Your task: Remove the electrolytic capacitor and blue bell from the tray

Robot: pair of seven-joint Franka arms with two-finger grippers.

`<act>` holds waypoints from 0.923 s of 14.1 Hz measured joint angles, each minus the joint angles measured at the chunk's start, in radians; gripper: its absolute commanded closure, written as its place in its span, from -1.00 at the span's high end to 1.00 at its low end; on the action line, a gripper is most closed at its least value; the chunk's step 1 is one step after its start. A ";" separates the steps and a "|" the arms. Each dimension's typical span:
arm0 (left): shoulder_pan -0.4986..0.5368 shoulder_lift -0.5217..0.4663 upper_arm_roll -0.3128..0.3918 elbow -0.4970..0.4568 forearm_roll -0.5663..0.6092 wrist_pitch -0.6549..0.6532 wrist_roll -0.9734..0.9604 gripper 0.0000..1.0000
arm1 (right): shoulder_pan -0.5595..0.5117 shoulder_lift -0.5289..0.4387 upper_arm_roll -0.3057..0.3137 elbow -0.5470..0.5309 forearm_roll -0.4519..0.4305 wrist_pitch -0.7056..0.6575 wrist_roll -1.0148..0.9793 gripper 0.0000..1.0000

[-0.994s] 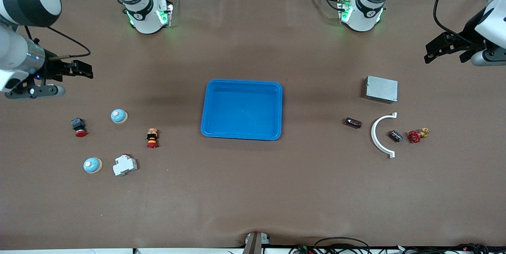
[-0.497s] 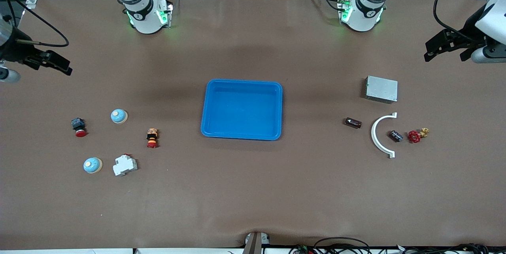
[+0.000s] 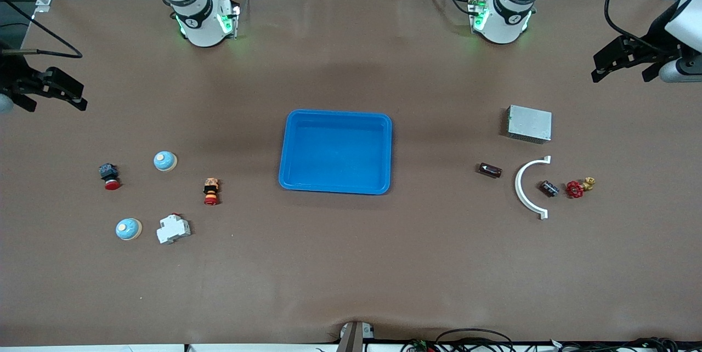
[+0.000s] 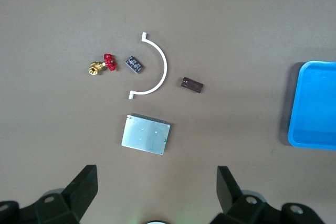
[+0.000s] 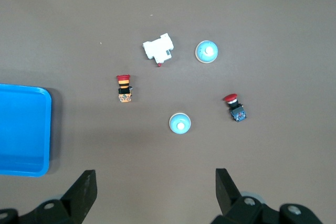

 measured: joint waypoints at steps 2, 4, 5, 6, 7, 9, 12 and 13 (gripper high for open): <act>0.000 0.001 0.000 0.000 0.000 -0.003 0.000 1.00 | 0.000 0.019 -0.001 0.008 -0.009 0.001 -0.033 1.00; 0.000 0.001 0.000 0.000 0.000 -0.005 0.000 1.00 | -0.002 0.031 -0.003 0.010 -0.017 0.002 -0.086 1.00; 0.000 0.001 0.000 0.000 0.000 -0.006 0.000 1.00 | -0.003 0.037 -0.005 0.011 -0.021 0.003 -0.100 1.00; 0.000 0.001 0.000 0.000 0.000 -0.006 0.000 1.00 | -0.004 0.041 -0.007 0.011 -0.023 0.006 -0.107 1.00; 0.000 0.002 0.000 0.000 0.000 -0.006 0.000 1.00 | -0.005 0.045 -0.009 0.011 -0.023 0.011 -0.112 1.00; 0.000 0.004 0.000 0.000 0.000 -0.007 0.000 1.00 | -0.005 0.052 -0.009 0.012 -0.023 0.013 -0.115 1.00; 0.000 0.008 0.000 0.000 0.000 -0.007 0.000 1.00 | -0.002 0.064 -0.014 0.012 -0.024 0.015 -0.115 1.00; 0.000 0.008 0.000 0.000 0.000 -0.007 0.000 1.00 | 0.008 0.064 -0.030 0.012 -0.024 0.015 -0.116 1.00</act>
